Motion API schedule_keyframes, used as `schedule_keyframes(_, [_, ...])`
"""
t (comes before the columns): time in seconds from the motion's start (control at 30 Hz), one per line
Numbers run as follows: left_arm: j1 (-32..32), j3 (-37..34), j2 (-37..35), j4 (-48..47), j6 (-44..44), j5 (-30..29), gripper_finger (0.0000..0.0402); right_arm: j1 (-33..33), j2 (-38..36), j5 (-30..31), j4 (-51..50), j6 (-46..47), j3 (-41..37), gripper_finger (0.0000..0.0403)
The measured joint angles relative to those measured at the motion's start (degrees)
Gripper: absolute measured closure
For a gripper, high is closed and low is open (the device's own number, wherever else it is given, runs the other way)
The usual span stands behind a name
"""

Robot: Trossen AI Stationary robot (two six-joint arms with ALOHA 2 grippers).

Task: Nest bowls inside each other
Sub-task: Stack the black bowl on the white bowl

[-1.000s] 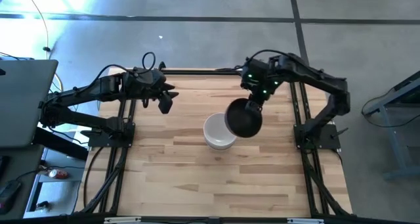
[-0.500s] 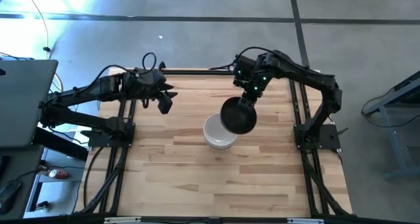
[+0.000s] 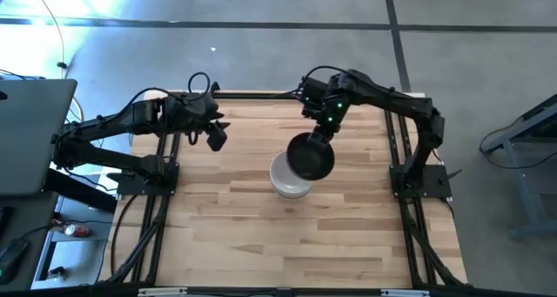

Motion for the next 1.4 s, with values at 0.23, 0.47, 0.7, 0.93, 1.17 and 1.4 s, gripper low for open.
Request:
schedule_keyframes(0.23, [0.0,0.0,0.0,-2.1,-0.3,-1.0,0.0238,0.0,1.7,-0.1,-0.3,0.8,4.0,0.0403])
schedule_keyframes(0.47, [0.0,0.0,0.0,-2.3,-0.4,-1.0,0.0238,0.0,7.0,0.5,-1.0,0.2,13.0,0.0403])
schedule_keyframes(0.7, [-0.7,0.0,0.0,-2.9,-0.4,-1.0,0.0238,0.2,9.6,-1.4,-1.2,0.2,12.7,0.0403])
schedule_keyframes(0.93, [-0.8,0.0,0.0,-2.9,-0.4,-1.4,0.0238,0.4,9.7,-1.5,-1.2,0.4,11.7,0.0403])
schedule_keyframes(1.17, [-0.8,0.0,0.0,-2.9,-0.5,-1.4,0.0238,1.0,9.7,-1.4,-1.2,1.3,11.7,0.0403])
schedule_keyframes(1.4, [-0.8,0.0,0.0,-2.9,-0.7,-1.7,0.0238,1.9,9.7,-1.1,-1.2,2.3,11.7,0.0403])
